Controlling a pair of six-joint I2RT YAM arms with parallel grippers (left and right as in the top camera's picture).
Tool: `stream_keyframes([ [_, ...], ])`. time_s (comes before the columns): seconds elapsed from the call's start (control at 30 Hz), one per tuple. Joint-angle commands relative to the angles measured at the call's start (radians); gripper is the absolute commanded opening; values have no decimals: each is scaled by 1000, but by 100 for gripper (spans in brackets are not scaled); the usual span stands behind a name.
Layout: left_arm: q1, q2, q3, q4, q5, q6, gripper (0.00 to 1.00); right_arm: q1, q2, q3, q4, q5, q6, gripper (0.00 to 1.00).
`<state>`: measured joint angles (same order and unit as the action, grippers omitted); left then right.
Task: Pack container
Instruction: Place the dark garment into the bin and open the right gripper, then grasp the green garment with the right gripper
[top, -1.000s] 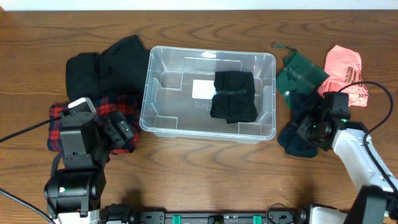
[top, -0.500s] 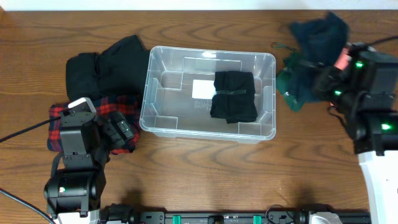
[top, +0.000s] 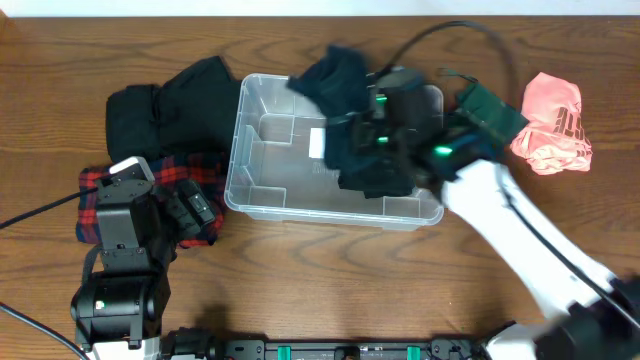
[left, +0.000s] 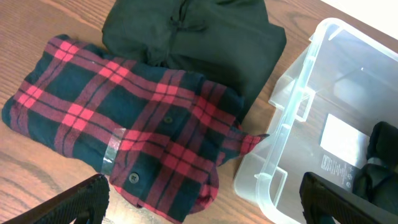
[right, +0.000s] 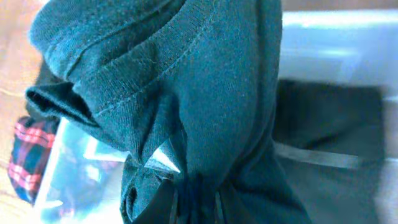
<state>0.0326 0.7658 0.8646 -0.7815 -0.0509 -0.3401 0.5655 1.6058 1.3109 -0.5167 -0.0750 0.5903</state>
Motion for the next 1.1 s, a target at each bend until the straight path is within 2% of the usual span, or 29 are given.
stream_keyframes([
  [0.0, 6, -3, 19, 1, 6, 2, 98, 56, 111, 23, 29, 19, 109, 1],
  [0.13, 6, -3, 19, 1, 6, 2, 98, 89, 250, 23, 68, 18, 199, 3],
  [0.17, 6, -3, 19, 1, 6, 2, 98, 93, 286, 23, 82, 18, 208, 6],
  [0.2, 6, -3, 19, 1, 6, 2, 98, 95, 303, 23, 94, 15, 205, 14],
  [0.23, 6, -3, 19, 1, 6, 2, 98, 97, 322, 23, 105, 13, 196, 28],
  [0.3, 6, -3, 19, 1, 6, 2, 98, 98, 329, 24, 116, 0, 154, 70],
  [0.33, 6, -3, 19, 1, 6, 2, 98, 98, 324, 27, 117, -3, 131, 99],
  [0.43, 5, -3, 19, 1, 6, 2, 98, 94, 276, 74, 84, 21, 35, 99],
  [0.57, 6, -3, 19, 1, 6, 2, 98, 92, 158, 203, -45, 141, -104, 99],
  [0.7, 5, -3, 19, 0, 6, 2, 98, 40, 21, 298, -174, 324, -127, 99],
  [0.87, 6, -3, 19, 0, 6, 2, 98, -166, -83, 297, -336, 377, -32, 99],
  [0.97, 6, -3, 19, 0, 6, 2, 98, -329, -71, 283, -418, 291, 0, 99],
  [1.07, 5, -3, 19, 0, 6, 2, 98, -467, -48, 216, -414, 189, 0, 99],
])
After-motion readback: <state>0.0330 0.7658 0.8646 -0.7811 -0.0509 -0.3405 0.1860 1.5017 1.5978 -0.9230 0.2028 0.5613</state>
